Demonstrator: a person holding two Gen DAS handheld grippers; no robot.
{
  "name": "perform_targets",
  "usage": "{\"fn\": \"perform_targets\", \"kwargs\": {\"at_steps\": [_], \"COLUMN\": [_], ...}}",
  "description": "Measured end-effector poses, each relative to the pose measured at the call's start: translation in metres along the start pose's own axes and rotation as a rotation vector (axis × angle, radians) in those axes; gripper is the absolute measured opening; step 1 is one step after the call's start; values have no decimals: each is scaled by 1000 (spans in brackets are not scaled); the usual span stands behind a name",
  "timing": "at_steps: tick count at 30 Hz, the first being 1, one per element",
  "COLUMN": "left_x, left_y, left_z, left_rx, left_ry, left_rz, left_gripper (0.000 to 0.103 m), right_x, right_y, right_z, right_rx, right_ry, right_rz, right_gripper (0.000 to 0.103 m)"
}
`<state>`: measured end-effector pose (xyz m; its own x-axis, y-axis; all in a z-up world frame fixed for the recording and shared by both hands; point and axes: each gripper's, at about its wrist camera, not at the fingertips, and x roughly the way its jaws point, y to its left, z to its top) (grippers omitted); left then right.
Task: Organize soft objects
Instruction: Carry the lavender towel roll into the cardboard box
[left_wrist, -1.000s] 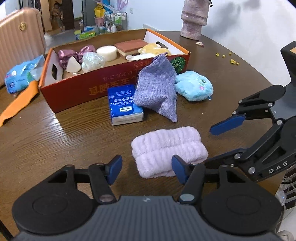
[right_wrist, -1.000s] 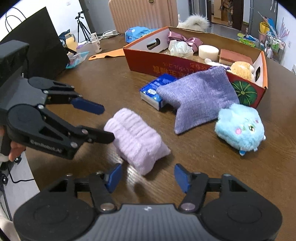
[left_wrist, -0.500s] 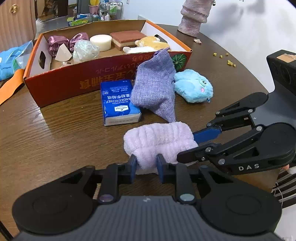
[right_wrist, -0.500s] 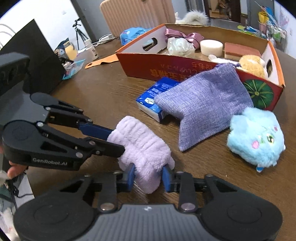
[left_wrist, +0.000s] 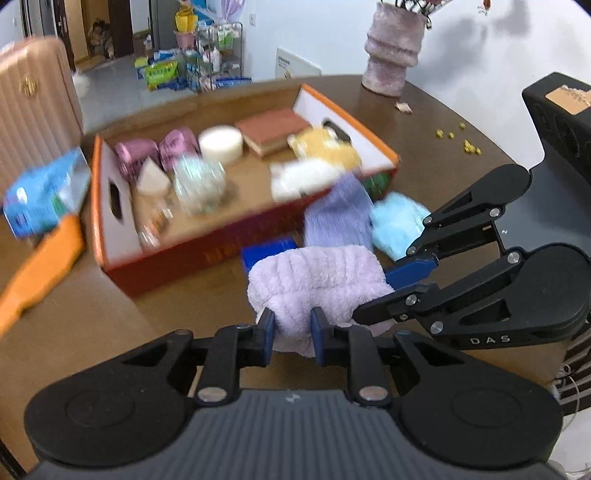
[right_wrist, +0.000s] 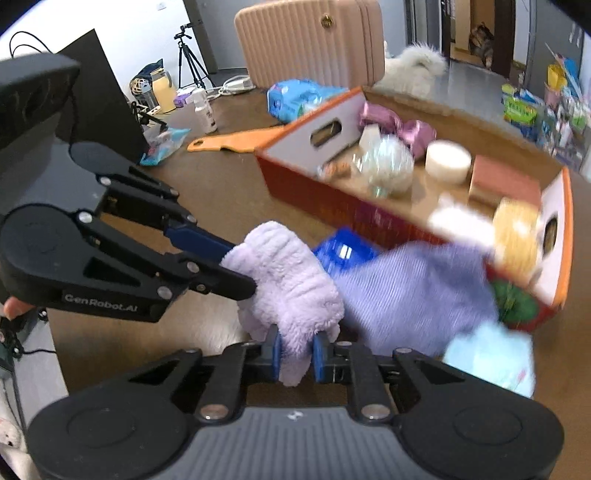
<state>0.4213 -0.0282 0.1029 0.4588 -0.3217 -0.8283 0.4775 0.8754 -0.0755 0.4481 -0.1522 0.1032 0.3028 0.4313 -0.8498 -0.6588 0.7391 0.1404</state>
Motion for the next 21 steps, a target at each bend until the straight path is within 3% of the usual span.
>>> {"fn": "perform_targets", "kwargs": {"at_steps": [9,14,21], "left_x": [14,61,118], "left_y": [34,57,84], "left_z": [85,122,146], "left_rx": [-15,-45,-65], "left_ry": [-28,21,102], "left_rz": [29,32,34], "left_gripper": [21,21,21], "right_x": [-3,32,93], "right_y": [-55,-101,-143], "right_z": [85,117,137], "right_rx": [11,57,86], "right_ry": [-9,38,128], "right_rz": [-37,-53,-60], "right_gripper": [17,17,17]}}
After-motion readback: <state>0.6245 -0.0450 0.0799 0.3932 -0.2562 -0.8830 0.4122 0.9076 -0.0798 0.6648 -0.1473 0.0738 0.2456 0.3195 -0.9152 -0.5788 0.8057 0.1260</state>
